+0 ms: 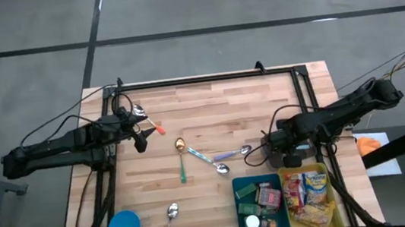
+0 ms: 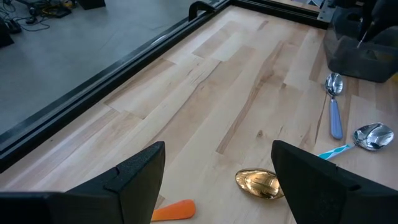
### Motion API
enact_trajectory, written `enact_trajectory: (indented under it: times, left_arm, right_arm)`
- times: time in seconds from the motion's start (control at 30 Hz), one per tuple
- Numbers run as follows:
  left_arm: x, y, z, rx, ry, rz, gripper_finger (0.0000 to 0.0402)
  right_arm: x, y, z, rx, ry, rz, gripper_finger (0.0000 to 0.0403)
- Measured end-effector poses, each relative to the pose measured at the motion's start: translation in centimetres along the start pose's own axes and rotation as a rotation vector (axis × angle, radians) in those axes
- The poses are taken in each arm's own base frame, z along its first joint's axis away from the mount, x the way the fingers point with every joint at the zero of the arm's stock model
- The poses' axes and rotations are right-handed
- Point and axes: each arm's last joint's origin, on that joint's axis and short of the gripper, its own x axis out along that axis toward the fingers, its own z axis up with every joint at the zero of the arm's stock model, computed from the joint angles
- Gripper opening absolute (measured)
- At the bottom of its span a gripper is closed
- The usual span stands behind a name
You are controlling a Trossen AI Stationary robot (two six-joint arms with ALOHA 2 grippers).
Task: Pick & Place Food Item
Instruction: Put the blue spoon into the black bin, then put the purple spoon into the black bin
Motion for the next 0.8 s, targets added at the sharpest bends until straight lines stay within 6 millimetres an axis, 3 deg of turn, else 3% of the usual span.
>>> enact_trajectory:
  times: [0.13, 0.53, 0.8]
  left_arm:
    - [0.0, 0.0, 0.0, 0.0, 0.0, 0.0, 0.0298]
    - [0.01, 0.0, 0.0, 0.0, 0.0, 0.0, 0.0298]
    - [0.0, 0.0, 0.0, 0.0, 0.0, 0.0, 0.0298]
  right_arm:
    - [0.11, 0.01, 0.06, 0.024, 0.005, -0.004, 0.0037]
    - [0.09, -0.08, 0.25, 0.025, -0.025, -0.042, 0.017]
    - [0.09, -0.08, 0.26, 0.025, -0.027, -0.044, 0.0187]
